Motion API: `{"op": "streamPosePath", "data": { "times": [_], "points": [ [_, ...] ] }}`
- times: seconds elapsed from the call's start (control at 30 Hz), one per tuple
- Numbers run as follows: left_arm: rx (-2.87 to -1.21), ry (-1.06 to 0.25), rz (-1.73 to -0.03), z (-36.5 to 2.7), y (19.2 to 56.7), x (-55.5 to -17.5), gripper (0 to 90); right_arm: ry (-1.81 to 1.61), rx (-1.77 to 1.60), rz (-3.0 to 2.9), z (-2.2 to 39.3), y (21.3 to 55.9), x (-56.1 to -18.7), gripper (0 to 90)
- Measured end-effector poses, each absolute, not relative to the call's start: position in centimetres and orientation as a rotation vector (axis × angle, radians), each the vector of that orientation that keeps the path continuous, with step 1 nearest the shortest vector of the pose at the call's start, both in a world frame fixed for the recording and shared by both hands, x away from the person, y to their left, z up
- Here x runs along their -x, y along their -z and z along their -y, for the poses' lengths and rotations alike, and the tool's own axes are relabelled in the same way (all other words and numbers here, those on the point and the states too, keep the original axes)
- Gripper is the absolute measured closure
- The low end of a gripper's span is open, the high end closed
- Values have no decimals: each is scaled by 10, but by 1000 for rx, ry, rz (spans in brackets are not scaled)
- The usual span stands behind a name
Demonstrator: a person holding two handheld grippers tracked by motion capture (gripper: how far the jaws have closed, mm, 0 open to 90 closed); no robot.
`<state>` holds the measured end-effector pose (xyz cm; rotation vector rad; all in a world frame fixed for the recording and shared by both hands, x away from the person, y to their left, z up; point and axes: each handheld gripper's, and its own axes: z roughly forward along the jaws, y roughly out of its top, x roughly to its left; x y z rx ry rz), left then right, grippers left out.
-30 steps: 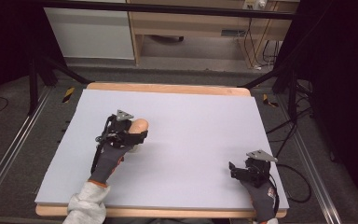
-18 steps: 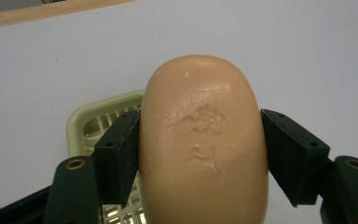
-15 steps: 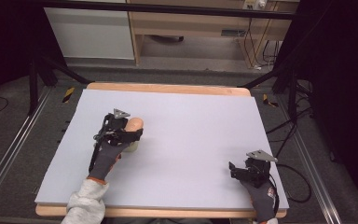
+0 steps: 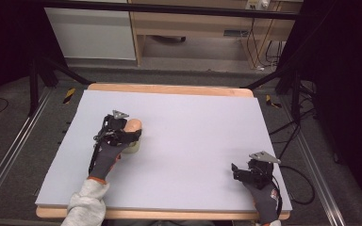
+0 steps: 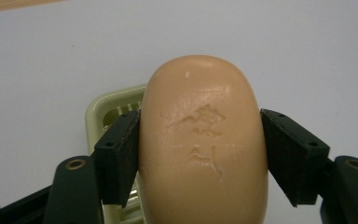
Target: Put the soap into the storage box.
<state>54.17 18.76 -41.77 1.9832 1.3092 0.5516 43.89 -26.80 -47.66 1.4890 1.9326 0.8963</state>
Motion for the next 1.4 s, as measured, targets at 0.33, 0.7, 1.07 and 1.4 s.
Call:
{"op": "streamPosePath", "data": {
  "times": [0.33, 0.7, 1.07, 1.4],
  "points": [
    [-1996, -548, -1339, -191, 430, -548, 315, -894, -1480, -1939, 268, 477, -439, 69],
    [-2015, -551, -1365, -193, 438, -553, 316, -893, -1476, -1939, 268, 477, -439, 69],
    [-2027, -550, -1380, -193, 445, -555, 316, -893, -1480, -1938, 268, 477, -439, 69],
    [-2017, -553, -1388, -194, 446, -556, 314, -892, -1481, -1938, 268, 477, -439, 69]
  ]
}}
